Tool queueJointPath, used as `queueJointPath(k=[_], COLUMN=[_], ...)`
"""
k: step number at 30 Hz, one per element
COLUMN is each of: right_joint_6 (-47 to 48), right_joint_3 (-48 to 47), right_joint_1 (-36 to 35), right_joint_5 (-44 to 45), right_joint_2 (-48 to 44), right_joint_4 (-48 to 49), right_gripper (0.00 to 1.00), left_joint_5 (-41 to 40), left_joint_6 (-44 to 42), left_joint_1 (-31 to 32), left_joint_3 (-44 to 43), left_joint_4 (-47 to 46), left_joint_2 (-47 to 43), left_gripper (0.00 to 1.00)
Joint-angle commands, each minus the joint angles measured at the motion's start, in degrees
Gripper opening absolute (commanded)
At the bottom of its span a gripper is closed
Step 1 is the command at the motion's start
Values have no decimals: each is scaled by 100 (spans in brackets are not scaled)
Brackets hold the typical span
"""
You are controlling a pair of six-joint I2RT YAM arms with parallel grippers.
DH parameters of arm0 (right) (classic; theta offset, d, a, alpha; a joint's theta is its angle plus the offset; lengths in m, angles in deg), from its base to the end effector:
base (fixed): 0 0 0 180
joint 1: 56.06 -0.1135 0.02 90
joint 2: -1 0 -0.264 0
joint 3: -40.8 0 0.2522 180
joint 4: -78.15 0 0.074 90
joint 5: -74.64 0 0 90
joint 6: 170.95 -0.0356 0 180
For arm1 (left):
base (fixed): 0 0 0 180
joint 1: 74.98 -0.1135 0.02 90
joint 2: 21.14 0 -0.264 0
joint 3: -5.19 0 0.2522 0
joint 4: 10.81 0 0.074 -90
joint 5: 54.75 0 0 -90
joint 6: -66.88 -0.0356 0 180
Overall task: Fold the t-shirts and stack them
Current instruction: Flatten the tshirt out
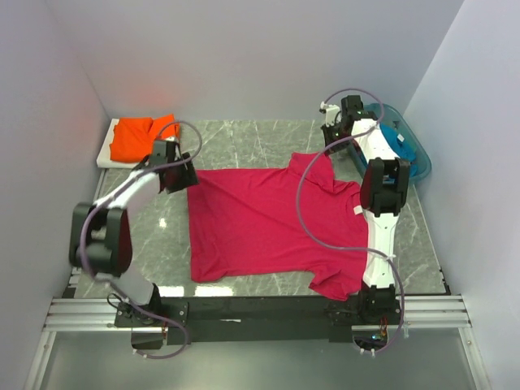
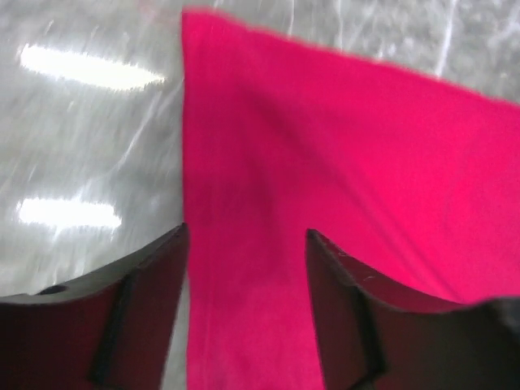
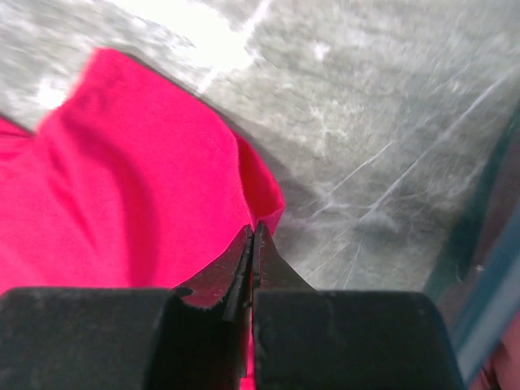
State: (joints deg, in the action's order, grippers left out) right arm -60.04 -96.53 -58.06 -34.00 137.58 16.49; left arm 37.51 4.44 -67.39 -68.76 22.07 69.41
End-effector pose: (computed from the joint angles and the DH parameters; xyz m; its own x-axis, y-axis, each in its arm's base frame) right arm 0.5156 0.0294 0.2041 -0.7486 -0.3645 -0.5538 -0.4877 0.8687 0.0874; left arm 0.3323 -0.0457 0.2221 -0.7408 -0.3677 -0.5621 -0.2091 0.9215 -0.3272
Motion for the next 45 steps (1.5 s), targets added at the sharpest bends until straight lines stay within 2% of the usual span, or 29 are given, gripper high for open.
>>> queueJointPath(k=[1,7,10,15,25,37,45], right_joint_6=[36,63,89,80,89,80,54], right_joint_3=[60,219,272,237,201,96,52], right_joint_1=[15,16,24,16,15,33,42], right_joint_5=[-290,-404,-413,-448,-396,-404,-431], right_joint_2=[-517,-605,-623,-579,-553,-518,-518], right_joint_4=[167,184,220,184,158,105,62], right_gripper=[0,0,0,0,0,0,0], left_joint_5=[187,433,450,424,837,117,-16], left_joint_6=[-39,-66,-109,-232,-496,-689,-857], left_joint_1=[-91,-460,-574,-645,-654,-619,-496], left_joint_3=[-878,-1811,-1988,-1944,-2436,-3017,-2955], left_joint_4=[-154,48,180,198,488,1199,1341], left_joint_2=[744,1887,2116,2151,2740,3285,3470], left_gripper=[63,43,39,38,38,34,29])
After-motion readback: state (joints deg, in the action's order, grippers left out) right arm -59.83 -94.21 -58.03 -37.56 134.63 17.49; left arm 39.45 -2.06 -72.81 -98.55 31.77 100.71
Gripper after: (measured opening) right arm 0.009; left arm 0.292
